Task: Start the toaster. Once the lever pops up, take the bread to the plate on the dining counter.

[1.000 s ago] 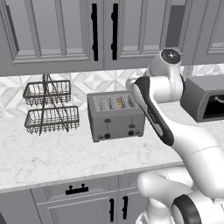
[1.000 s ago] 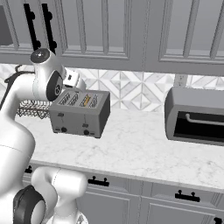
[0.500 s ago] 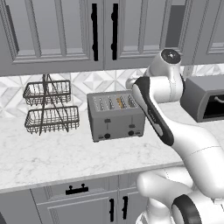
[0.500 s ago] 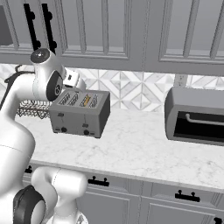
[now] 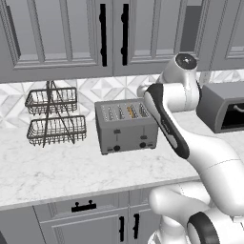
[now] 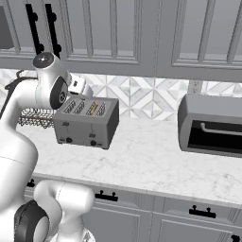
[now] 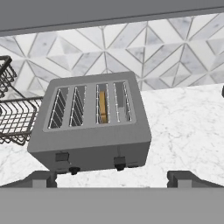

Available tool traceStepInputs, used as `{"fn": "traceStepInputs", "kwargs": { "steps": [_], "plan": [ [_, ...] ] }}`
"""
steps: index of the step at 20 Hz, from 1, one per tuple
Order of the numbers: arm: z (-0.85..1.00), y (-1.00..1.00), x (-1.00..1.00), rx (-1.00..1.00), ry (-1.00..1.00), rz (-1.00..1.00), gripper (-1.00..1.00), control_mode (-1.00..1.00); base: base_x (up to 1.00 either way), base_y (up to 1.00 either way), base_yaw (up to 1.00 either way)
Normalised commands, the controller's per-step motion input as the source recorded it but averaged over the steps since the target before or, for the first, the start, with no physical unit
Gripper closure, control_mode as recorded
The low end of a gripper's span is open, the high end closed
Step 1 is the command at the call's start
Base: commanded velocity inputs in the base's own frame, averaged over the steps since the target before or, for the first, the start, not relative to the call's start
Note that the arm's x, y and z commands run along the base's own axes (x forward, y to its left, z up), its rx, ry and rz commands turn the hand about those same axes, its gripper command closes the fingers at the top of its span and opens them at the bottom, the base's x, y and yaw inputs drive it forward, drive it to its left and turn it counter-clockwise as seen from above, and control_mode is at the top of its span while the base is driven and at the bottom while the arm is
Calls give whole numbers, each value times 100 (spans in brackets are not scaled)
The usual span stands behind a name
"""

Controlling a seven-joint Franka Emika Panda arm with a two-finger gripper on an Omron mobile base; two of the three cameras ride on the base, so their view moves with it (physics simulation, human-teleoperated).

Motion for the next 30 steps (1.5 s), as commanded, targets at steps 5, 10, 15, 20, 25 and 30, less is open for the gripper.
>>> {"fn": "traceStepInputs", "kwargs": {
  "steps": [5,10,15,20,25,30],
  "plan": [
    [0,0,0,0,0,0,-100,-100,0,0,0],
    [0,0,0,0,0,0,-100,-100,0,0,0],
    [0,0,0,0,0,0,-100,-100,0,0,0],
    [0,0,0,0,0,0,-100,-100,0,0,0],
    [0,0,0,0,0,0,-100,-100,0,0,0],
    [0,0,0,0,0,0,-100,-100,0,0,0]
  ]
}}
